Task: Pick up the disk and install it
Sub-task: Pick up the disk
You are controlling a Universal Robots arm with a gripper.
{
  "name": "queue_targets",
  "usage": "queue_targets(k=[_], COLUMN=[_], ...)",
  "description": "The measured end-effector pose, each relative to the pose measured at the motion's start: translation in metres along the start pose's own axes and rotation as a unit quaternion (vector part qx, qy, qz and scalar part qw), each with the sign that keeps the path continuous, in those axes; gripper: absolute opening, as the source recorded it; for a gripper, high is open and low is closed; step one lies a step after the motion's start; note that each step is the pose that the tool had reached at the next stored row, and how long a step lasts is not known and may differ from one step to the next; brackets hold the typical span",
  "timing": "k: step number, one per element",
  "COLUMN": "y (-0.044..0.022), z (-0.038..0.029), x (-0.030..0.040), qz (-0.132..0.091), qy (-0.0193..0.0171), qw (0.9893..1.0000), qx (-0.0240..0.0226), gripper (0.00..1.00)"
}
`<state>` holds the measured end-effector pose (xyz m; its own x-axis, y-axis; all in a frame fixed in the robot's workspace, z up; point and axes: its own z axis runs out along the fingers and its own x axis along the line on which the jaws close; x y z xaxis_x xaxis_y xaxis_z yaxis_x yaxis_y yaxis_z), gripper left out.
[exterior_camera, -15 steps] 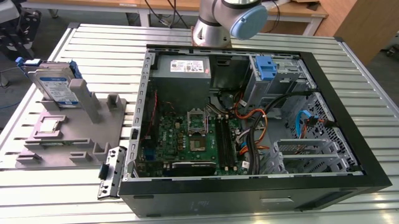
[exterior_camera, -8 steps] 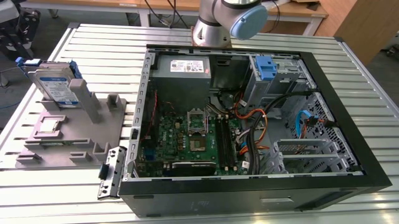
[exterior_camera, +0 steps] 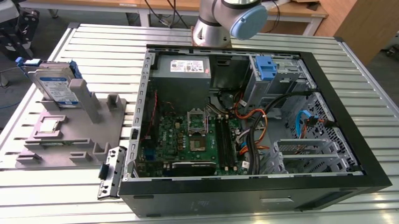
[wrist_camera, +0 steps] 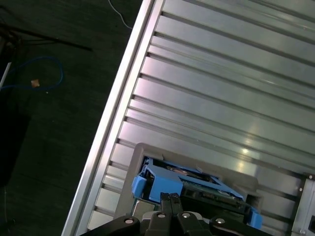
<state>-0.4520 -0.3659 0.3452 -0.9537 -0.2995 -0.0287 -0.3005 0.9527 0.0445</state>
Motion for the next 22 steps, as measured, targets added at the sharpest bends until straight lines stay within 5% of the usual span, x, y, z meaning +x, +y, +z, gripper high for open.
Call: queue_targets(k=[22], y=[0.0010], z=[0.0004], x=[0.0032], qz=[-0.018], qy=[0.0009], qw=[0.9998], qx=[-0.0003], gripper=[0.11])
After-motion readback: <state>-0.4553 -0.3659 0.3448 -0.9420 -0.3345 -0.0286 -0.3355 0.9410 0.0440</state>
